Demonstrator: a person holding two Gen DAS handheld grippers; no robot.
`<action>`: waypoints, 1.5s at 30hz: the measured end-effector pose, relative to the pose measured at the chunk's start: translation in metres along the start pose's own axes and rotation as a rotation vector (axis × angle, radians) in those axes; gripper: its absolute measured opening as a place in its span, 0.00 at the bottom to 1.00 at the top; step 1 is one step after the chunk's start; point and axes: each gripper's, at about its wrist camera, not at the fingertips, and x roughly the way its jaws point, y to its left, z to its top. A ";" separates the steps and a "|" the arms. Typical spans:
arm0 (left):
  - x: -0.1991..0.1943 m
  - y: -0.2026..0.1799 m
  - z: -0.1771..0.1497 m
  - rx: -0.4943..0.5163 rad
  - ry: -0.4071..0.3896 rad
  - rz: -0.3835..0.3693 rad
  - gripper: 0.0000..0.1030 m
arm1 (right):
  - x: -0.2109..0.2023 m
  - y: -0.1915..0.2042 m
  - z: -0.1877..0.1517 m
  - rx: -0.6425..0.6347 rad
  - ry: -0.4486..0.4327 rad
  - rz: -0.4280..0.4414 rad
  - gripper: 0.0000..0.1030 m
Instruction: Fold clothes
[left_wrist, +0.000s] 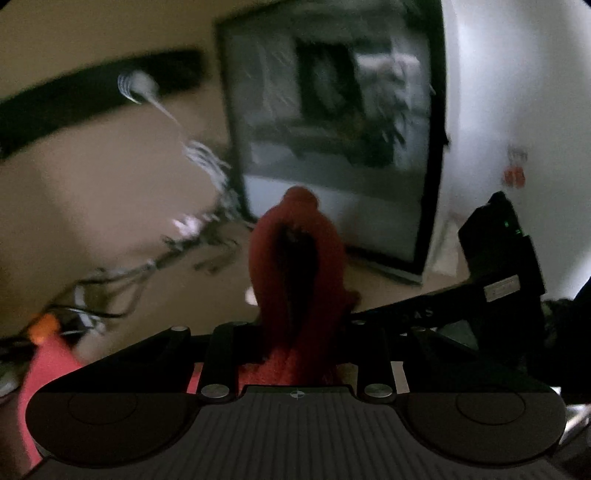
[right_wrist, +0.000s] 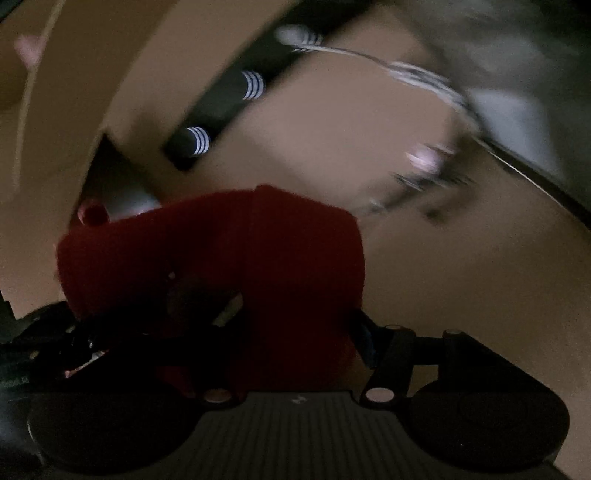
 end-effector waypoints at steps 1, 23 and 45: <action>-0.012 0.005 0.001 -0.024 -0.024 0.027 0.30 | 0.009 0.015 0.010 -0.047 0.006 0.023 0.57; -0.192 0.112 -0.158 -0.756 -0.104 0.448 0.79 | 0.145 0.148 -0.012 -0.584 0.322 0.032 0.81; -0.088 0.108 -0.117 -0.634 0.014 0.167 0.92 | 0.146 0.019 0.018 -0.559 0.296 -0.583 0.95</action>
